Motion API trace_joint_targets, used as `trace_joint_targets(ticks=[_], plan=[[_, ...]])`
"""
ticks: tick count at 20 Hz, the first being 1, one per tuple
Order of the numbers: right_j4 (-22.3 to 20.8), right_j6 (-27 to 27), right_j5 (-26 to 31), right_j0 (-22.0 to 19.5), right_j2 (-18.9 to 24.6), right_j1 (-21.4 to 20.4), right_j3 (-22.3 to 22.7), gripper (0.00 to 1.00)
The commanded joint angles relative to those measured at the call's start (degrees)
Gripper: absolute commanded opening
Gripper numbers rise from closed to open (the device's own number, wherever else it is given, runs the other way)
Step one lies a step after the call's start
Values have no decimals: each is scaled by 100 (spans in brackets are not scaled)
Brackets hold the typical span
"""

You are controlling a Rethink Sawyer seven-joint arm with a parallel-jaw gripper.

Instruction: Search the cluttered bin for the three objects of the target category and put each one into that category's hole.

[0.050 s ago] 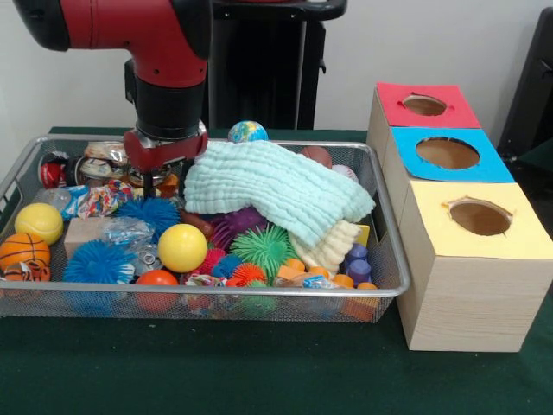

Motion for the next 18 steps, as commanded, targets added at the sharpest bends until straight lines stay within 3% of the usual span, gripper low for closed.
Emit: trace_joint_targets(ticks=[1, 12, 18], plan=[[-449, -1366, 855, 367, -291, 540, -693, 100], [-412, -1377, 1282, 625, -540, 450, -720, 100], [-171, -1434, 1471, 626, -509, 168, -517, 100]])
